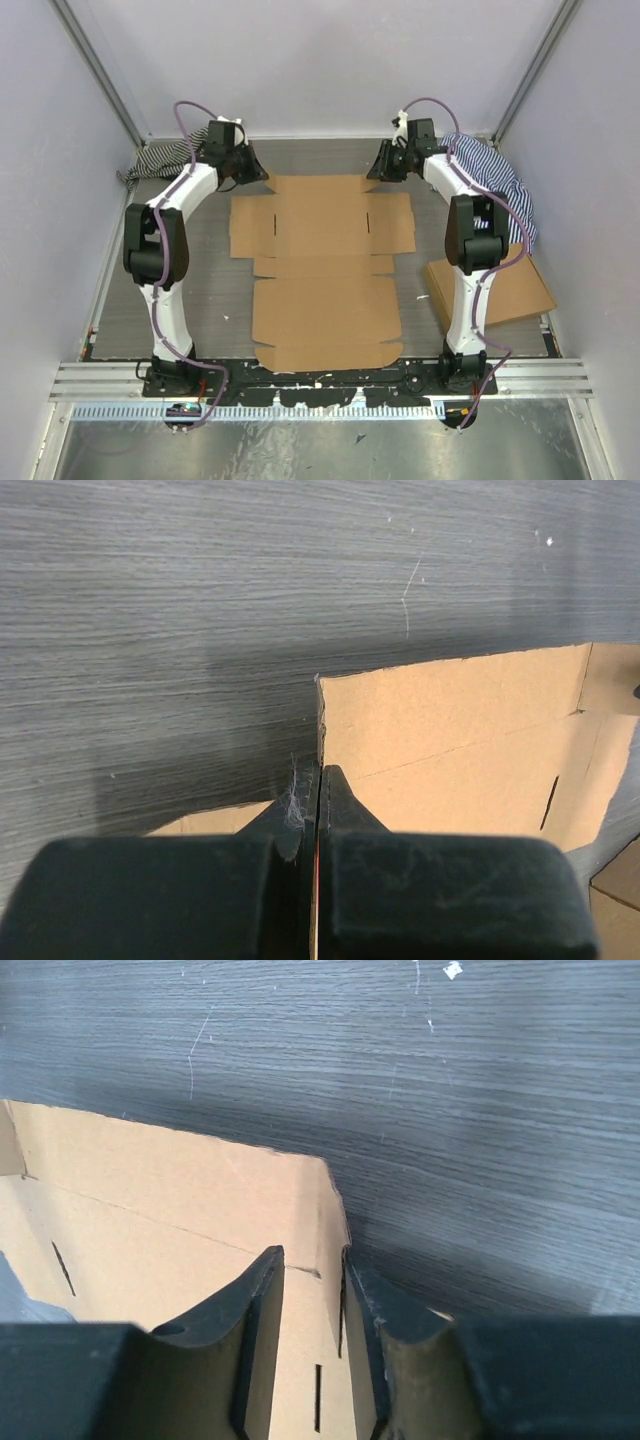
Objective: Fold the paper box
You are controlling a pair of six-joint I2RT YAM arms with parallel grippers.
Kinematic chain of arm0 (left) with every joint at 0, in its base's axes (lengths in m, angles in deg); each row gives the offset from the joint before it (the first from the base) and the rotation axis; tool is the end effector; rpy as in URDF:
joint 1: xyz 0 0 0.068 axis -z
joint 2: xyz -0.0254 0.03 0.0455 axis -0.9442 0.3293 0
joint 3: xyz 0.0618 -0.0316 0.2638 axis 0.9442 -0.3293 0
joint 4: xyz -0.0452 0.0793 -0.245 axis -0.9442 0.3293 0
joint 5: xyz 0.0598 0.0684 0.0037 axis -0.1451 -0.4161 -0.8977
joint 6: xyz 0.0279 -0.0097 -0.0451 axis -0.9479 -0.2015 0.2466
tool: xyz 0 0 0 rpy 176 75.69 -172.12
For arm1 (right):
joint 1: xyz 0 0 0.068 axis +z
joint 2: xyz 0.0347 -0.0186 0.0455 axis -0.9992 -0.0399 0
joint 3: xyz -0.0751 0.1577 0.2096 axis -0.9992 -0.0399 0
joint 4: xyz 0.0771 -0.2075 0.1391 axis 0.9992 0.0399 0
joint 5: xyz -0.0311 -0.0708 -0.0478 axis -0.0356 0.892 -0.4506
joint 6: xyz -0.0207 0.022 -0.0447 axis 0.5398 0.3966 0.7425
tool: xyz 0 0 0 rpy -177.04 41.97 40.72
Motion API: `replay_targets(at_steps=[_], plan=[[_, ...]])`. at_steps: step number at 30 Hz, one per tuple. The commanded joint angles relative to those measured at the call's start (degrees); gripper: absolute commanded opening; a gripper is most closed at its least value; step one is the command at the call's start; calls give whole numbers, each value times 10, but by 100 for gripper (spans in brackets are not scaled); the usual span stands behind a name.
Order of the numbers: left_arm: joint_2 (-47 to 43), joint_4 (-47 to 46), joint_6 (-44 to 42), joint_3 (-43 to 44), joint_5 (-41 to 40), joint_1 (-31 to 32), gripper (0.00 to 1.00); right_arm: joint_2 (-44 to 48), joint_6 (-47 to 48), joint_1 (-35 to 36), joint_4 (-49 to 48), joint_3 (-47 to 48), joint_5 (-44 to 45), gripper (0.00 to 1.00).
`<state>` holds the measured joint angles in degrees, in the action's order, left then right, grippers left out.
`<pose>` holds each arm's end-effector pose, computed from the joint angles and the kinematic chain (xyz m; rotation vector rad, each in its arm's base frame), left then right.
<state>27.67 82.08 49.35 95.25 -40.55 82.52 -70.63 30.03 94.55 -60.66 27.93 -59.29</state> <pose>0.4539 -0.1041 0.2430 -0.1494 2.3303 -0.6463 0.4828 0.0734 0.2186 -0.0640 2.3715 0.7059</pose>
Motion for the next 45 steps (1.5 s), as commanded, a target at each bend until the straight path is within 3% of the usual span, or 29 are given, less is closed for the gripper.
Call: replay_targets(at_steps=[1,6,12,14,20,27,30,45], plan=[[27,37,3,51,14,3,0,-13,-4,18,6,46,6,34],[51,47,2,69,23,5,0,-34,-4,36,9,67,17,35],[89,71,6,103,28,4,1,-68,-14,43,17,98,21,54],[106,85,7,121,31,4,3,-79,-18,43,19,106,20,56],[125,94,14,140,39,5,10,-96,-22,44,15,111,20,58],[124,96,21,153,49,4,31,-113,-24,47,19,115,19,59],[120,99,21,155,49,5,35,-109,-22,54,20,111,28,59],[149,62,63,160,98,8,34,-77,-20,66,23,100,66,59]])
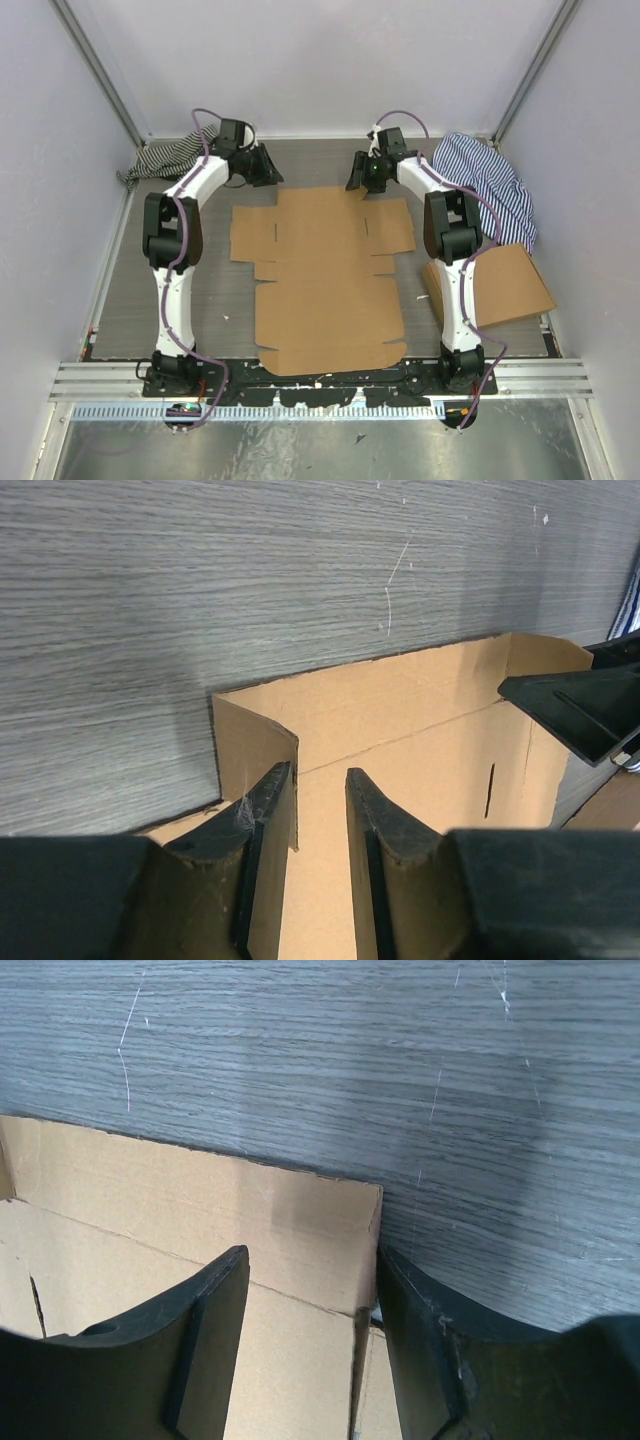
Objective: Fold the paper box
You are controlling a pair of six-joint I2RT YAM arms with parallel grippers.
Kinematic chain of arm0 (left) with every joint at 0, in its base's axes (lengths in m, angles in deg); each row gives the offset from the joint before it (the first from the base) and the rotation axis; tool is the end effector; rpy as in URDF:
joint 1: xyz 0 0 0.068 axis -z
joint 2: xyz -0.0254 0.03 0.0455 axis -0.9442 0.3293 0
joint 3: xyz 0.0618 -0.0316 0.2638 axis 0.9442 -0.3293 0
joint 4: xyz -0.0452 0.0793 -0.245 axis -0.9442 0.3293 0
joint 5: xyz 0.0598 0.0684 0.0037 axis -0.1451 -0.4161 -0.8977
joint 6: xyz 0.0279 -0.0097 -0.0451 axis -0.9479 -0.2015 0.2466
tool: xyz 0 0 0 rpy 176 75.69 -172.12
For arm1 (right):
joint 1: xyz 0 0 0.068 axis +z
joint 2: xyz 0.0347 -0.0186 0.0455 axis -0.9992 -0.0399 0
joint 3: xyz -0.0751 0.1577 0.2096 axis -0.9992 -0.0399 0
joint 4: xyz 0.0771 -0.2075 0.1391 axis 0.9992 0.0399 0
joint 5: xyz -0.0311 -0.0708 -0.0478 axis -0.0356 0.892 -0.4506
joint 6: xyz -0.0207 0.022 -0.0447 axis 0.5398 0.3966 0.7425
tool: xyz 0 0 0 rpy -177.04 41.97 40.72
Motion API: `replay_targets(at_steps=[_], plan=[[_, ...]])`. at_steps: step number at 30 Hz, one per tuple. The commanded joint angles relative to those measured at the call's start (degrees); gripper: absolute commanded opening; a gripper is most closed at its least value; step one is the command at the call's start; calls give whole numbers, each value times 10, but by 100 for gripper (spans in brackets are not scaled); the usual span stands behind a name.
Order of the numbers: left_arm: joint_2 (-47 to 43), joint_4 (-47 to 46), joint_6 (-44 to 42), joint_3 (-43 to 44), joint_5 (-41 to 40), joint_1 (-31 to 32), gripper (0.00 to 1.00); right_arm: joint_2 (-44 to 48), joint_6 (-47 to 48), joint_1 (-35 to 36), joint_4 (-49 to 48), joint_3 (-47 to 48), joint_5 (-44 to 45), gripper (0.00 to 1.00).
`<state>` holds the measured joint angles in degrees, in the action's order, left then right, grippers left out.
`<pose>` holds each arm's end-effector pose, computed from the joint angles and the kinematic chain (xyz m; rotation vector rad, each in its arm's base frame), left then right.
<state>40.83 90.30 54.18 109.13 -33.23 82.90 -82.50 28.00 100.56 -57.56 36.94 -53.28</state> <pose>0.4922 -0.1199 0.2049 -0.2194 2.4807 -0.8133 0.5051 0.1275 0.1634 -0.0730 2.5010 0.6386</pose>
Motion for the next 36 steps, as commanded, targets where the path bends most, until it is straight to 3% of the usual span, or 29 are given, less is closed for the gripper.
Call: replay_targets(at_steps=[1,14,23,28,36], plan=[[21,-19,16,24,26,5,34,43,0,7,-9,11,6,59],[73,-29,42,43,34,9,32,70,1,20,-3,21,13,59],[94,21,27,54,-1,11,28,49,1,37,7,44,14,60],[102,45,14,60,-12,11,26,48,-7,39,13,43,62,68],[119,71,11,74,-18,11,24,57,-3,41,14,44,56,70]])
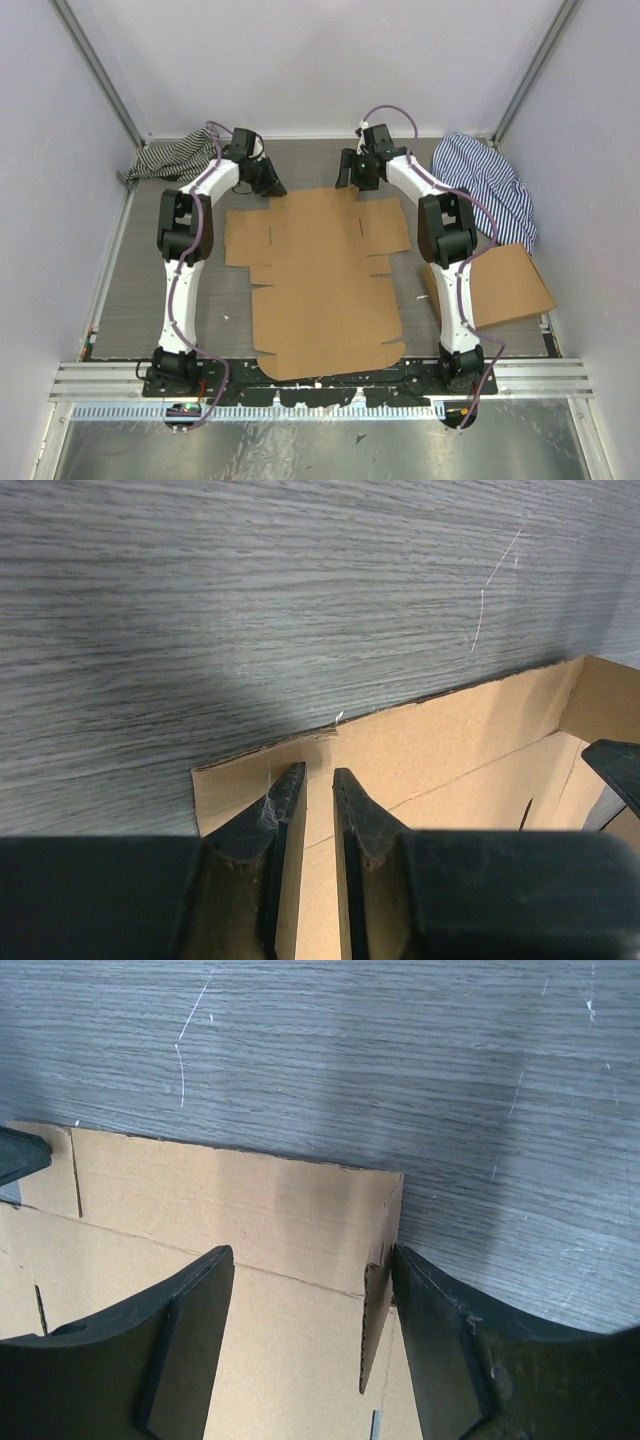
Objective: Fold the paper box
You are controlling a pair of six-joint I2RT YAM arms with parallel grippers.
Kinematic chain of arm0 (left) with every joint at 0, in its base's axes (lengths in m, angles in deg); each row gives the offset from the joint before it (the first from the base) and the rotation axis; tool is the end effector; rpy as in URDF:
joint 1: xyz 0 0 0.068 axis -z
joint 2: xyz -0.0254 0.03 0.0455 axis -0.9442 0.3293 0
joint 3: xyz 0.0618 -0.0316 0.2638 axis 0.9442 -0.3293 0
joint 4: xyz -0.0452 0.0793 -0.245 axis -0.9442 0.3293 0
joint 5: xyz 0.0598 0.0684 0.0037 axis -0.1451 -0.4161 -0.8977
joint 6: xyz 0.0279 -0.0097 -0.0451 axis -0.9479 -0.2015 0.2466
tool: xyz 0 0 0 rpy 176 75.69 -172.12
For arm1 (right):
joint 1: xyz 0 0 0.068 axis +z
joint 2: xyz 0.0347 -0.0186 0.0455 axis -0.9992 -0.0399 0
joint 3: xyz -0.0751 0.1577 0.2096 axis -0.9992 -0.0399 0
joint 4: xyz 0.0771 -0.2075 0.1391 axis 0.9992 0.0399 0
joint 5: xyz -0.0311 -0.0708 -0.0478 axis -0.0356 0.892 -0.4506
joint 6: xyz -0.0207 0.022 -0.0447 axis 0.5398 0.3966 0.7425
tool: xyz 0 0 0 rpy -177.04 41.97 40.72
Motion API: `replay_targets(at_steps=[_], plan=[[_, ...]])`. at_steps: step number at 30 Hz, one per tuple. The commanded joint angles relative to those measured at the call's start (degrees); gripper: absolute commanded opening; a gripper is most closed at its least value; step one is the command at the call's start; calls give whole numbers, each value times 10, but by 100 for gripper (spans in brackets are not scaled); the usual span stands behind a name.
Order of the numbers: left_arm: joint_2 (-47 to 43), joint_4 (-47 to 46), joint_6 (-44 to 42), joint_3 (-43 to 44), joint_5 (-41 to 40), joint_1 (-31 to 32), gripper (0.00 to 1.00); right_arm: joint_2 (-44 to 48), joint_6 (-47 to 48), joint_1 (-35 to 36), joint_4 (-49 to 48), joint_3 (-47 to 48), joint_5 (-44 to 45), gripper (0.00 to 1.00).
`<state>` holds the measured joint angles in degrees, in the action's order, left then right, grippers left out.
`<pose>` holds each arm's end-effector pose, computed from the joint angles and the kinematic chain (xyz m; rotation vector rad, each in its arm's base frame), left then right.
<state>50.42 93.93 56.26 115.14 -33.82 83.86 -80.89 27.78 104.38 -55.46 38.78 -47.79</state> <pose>0.5085 -0.1321 0.1505 -0.2983 2.6112 -0.7930 0.4965 0.1577 0.1843 -0.1119 2.4830 0.5535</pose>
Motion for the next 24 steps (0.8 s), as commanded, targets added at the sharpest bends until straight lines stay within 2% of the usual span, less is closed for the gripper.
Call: replay_targets(at_steps=[1,15,24], plan=[[23,35,-10,15,-13,1,24,41,0,3,-7,26,1,70],[19,41,-14,17,-16,1,23,71,0,24,6,17,-2,69],[23,45,-15,16,-13,2,23,8,-11,27,18,52,-23,69]])
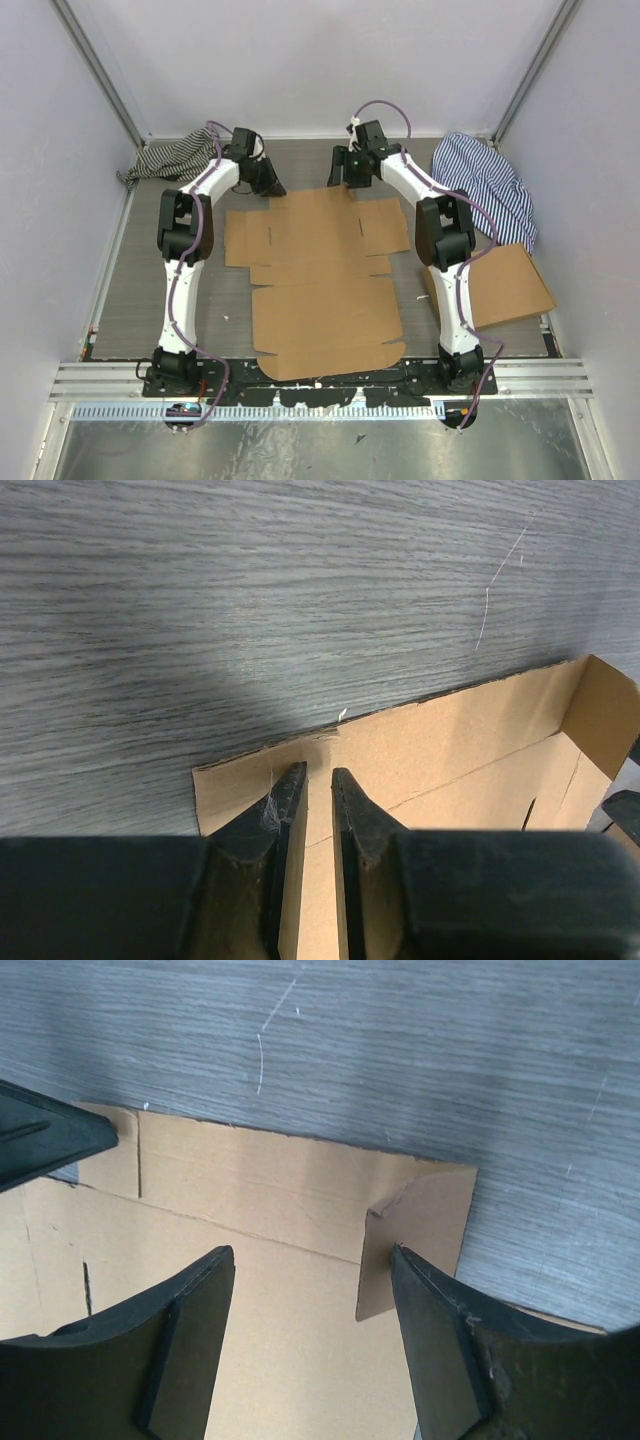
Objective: Fold the paper box
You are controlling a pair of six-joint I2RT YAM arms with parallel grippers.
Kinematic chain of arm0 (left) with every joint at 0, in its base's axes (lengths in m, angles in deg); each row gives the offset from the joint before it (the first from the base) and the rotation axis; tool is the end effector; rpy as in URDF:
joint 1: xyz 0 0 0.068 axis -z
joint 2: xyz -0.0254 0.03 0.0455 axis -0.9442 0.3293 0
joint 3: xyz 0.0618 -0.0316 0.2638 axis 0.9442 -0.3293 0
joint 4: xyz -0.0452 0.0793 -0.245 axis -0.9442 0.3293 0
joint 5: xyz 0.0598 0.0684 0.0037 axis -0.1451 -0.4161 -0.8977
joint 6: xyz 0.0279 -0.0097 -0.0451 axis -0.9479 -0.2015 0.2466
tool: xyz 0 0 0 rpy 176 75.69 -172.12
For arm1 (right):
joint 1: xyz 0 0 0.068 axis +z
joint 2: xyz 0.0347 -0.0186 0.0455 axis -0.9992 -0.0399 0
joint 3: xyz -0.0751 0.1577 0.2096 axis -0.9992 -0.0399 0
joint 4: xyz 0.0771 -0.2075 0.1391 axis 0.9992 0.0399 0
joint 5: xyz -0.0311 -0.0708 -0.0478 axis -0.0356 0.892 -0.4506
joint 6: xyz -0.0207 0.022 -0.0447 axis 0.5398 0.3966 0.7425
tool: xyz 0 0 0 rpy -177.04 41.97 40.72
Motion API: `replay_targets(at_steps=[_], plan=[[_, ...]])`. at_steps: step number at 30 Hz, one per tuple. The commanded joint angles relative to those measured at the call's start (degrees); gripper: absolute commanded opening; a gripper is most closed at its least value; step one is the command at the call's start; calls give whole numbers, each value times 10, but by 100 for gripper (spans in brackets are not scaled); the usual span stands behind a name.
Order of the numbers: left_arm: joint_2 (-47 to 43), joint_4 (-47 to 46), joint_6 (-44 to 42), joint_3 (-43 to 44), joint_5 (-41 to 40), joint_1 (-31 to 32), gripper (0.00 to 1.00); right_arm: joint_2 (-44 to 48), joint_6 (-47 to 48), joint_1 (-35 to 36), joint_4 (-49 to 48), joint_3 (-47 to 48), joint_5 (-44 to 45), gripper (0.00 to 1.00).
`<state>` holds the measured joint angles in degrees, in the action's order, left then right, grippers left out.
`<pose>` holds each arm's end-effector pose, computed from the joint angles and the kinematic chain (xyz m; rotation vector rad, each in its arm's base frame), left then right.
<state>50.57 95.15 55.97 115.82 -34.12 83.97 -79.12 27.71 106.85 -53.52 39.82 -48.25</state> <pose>0.5082 -0.1329 0.1515 -0.2960 2.6228 -0.7823 0.4861 0.1781 0.2032 -0.1697 2.4707 0.5847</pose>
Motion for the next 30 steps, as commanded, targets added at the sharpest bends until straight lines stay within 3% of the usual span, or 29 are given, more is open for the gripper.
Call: replay_targets(at_steps=[1,12,17,25,30], plan=[[22,34,-12,9,-10,1,23,-21,-13,2,3,46,-19,68],[27,44,-11,11,-11,1,22,-97,-28,2,43,70,-17,66],[42,70,-13,73,-9,1,22,-70,-27,1,30,64,-8,66],[92,147,-15,249,-11,-16,23,-23,-37,-22,19,97,1,66],[15,139,-15,199,-13,-34,30,37,-44,-43,18,82,5,66]])
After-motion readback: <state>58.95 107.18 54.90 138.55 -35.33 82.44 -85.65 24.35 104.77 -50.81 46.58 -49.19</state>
